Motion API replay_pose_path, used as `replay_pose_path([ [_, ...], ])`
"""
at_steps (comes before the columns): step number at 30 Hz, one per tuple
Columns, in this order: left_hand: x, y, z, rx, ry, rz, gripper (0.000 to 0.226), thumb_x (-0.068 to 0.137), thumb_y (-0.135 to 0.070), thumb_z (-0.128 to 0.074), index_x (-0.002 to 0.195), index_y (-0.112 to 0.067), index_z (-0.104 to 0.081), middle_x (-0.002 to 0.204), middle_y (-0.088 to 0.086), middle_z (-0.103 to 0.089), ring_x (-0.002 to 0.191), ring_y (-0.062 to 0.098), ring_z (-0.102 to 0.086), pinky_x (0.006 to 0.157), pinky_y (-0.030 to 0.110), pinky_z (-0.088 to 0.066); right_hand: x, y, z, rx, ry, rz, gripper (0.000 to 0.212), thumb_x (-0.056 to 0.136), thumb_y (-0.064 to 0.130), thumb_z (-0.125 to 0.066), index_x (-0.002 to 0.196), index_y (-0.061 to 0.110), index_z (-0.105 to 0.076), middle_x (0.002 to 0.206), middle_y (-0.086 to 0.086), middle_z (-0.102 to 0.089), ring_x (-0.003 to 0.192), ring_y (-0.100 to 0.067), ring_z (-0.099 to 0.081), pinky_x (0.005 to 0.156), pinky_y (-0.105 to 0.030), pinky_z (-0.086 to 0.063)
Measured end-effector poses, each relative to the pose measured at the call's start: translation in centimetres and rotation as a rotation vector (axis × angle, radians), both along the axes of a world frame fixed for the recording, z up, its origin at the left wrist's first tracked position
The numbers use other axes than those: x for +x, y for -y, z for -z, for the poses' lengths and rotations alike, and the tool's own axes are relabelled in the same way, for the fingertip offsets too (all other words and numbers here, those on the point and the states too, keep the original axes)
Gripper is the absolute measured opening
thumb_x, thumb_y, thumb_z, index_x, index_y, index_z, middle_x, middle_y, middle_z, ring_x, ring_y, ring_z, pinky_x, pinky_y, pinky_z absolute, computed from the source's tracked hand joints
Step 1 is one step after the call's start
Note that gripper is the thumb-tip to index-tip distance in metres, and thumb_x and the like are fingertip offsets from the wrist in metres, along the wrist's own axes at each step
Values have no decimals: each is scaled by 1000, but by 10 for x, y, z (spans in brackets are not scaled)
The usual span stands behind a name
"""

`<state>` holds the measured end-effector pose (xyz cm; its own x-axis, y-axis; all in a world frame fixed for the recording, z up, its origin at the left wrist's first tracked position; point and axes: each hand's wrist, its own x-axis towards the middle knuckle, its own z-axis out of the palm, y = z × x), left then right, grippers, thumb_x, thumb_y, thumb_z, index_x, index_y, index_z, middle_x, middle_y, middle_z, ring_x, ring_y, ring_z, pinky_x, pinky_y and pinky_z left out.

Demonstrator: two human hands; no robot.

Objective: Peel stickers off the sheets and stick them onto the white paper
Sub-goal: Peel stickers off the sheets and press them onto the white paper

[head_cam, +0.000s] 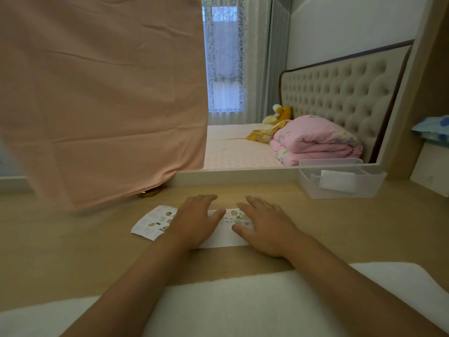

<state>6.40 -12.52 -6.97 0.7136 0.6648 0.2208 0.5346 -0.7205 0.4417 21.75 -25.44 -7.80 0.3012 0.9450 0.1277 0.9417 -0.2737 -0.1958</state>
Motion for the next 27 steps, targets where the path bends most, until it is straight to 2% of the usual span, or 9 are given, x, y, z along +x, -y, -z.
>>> replay_pose_path([
  [3,-21,-8,-10,6,-95,-20,46,103,-32,-50,148,-29,-42,148,-9,-49,137,13,-41,112,33,-34,-15,-7,-8,51,-13,-85,62,100,54,-45,156,32,-31,166,5,-22,152,-15,-18,123,-39,-15],
  [7,-65,-31,-11,14,-189,-103,52,98,-23,-51,149,-31,-40,155,-7,-41,141,15,-37,117,33,-31,-46,-28,-20,70,-98,-176,56,99,45,-54,151,31,-40,156,7,-41,142,-16,-38,117,-36,-30],
  [11,-103,-43,-3,30,-347,-115,72,92,-36,-57,157,-27,-25,165,-4,-23,150,17,-22,120,32,-21,-81,-54,-19,33,-111,-256,58,97,38,-58,152,31,-40,157,5,-40,142,-18,-37,117,-37,-32],
  [13,-114,-48,5,6,-334,-109,76,94,-46,-55,159,-26,-21,166,-2,-20,151,16,-21,121,32,-19,-94,-66,-16,18,-122,-267,60,96,38,-58,152,31,-39,158,5,-39,143,-17,-36,118,-38,-31],
  [17,-122,-57,16,23,-249,-133,70,92,-60,-55,152,-27,-39,155,-3,-43,137,17,-42,112,33,-34,-110,-83,-10,-5,-143,-276,61,98,42,-55,155,30,-34,162,5,-32,148,-15,-29,121,-38,-27],
  [20,-123,-62,18,130,-206,-117,63,88,-69,-54,139,-32,-55,134,-7,-60,117,14,-53,100,32,-43,-113,-89,-1,31,-140,-281,56,100,33,-54,153,28,-38,159,2,-38,145,-18,-34,120,-37,-28],
  [22,-123,-64,18,128,-154,-98,61,86,-72,-53,133,-34,-61,125,-9,-64,109,11,-56,95,32,-45,-110,-92,4,121,-113,-290,49,99,25,-54,147,28,-49,150,1,-51,137,-20,-44,114,-39,-34],
  [24,-121,-64,17,123,-103,-70,59,85,-74,-52,126,-35,-66,119,-10,-67,104,10,-58,92,31,-46,-106,-98,8,206,-3,-300,41,96,22,-57,135,31,-62,135,2,-62,122,-22,-51,101,-37,-40],
  [27,-116,-58,14,124,-63,-41,56,84,-74,-53,127,-39,-64,121,-13,-66,109,10,-57,97,33,-43,-105,-100,4,315,89,-240,32,94,23,-60,120,38,-72,109,3,-60,103,-21,-50,77,-31,-32],
])
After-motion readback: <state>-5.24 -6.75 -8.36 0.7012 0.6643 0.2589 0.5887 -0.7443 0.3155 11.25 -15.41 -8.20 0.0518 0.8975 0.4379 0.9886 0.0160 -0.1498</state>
